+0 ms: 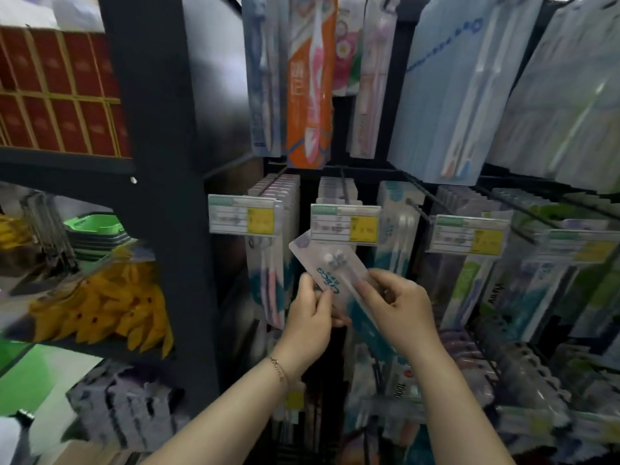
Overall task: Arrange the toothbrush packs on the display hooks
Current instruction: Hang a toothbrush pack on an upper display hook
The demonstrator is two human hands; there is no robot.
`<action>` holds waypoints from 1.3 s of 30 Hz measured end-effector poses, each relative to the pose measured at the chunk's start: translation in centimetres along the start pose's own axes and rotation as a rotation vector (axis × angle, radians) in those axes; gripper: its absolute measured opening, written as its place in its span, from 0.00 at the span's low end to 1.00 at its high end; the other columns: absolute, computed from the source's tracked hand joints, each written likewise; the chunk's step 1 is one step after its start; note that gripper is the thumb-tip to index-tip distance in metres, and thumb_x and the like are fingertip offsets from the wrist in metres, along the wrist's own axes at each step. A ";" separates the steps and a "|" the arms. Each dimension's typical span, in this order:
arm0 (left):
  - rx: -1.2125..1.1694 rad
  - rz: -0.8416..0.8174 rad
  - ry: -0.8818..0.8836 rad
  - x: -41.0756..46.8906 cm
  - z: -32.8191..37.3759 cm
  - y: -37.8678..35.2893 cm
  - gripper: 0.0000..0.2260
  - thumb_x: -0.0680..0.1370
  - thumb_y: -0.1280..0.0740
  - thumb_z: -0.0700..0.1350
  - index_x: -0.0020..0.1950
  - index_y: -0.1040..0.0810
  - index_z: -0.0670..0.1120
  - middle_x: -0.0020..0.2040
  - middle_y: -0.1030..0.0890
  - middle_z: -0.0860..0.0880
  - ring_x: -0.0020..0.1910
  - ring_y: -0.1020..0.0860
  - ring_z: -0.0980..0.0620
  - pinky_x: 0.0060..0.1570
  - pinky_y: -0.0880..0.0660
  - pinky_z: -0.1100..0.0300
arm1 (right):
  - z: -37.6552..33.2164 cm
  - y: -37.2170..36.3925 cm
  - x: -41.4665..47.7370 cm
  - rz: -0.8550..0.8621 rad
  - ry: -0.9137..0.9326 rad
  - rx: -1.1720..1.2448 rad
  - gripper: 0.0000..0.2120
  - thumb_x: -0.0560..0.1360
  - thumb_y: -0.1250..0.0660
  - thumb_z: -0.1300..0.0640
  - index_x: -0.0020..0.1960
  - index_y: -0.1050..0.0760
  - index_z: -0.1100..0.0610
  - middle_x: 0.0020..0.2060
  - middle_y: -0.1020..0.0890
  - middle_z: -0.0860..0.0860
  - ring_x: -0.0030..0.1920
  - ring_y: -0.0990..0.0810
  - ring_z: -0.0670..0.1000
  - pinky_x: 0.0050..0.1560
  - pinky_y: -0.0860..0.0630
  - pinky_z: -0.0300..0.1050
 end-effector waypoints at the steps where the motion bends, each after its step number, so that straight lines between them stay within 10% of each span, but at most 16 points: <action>1: 0.015 0.000 -0.019 0.1 0.2 0.4 0.03 0.83 0.44 0.41 0.54 0.32 0.46 0.42 0.20 0.44 0.36 0.18 0.47 0.37 0.23 0.61 | -0.5 -0.2 -0.1 0.015 0.010 0.001 0.10 0.75 0.33 0.46 0.51 0.18 0.50 0.40 0.17 0.44 0.40 0.21 0.44 0.40 0.25 0.40; 5: 0.015 0.004 -0.077 0.6 1.5 1.4 0.03 0.83 0.44 0.41 0.51 0.32 0.46 0.39 0.21 0.42 0.33 0.22 0.49 0.34 0.24 0.61 | -1.7 -0.6 -0.4 0.081 0.015 0.050 0.05 0.76 0.33 0.46 0.43 0.23 0.45 0.37 0.17 0.47 0.38 0.20 0.48 0.41 0.22 0.51; 17: 0.035 0.048 -0.126 0.6 3.2 2.3 0.06 0.82 0.40 0.42 0.57 0.32 0.50 0.37 0.18 0.52 0.28 0.24 0.59 0.29 0.27 0.63 | -1.7 -1.5 -0.1 0.069 -0.061 0.147 0.07 0.77 0.34 0.52 0.40 0.25 0.47 0.36 0.19 0.44 0.38 0.22 0.41 0.35 0.29 0.31; 24: 0.118 0.031 -0.169 0.8 3.8 2.0 0.09 0.81 0.39 0.44 0.57 0.30 0.58 0.44 0.16 0.49 0.39 0.17 0.49 0.37 0.19 0.52 | -0.9 -1.7 0.2 0.057 -0.090 0.284 0.07 0.78 0.35 0.53 0.42 0.23 0.52 0.38 0.18 0.46 0.39 0.20 0.40 0.37 0.26 0.31; 30: 0.140 0.048 -0.196 0.7 4.2 1.9 0.08 0.82 0.41 0.38 0.60 0.30 0.45 0.46 0.18 0.52 0.43 0.20 0.64 0.42 0.34 0.83 | -0.8 -2.2 0.3 0.029 -0.021 0.266 0.06 0.78 0.35 0.54 0.42 0.23 0.50 0.36 0.18 0.50 0.38 0.20 0.50 0.39 0.24 0.47; 39: 0.201 0.053 -0.246 1.2 3.5 1.8 0.06 0.82 0.40 0.39 0.58 0.30 0.47 0.39 0.18 0.49 0.38 0.21 0.48 0.41 0.35 0.84 | 0.0 -2.7 0.5 0.000 0.017 0.289 0.06 0.78 0.35 0.54 0.43 0.23 0.52 0.35 0.19 0.51 0.36 0.20 0.50 0.37 0.24 0.49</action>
Point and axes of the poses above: each hand's wrist, its own x-axis towards the middle knuckle, its own y-axis out of the back of the hand, z = x × y, the point moved 6 cm from there along x, towards the middle knuckle
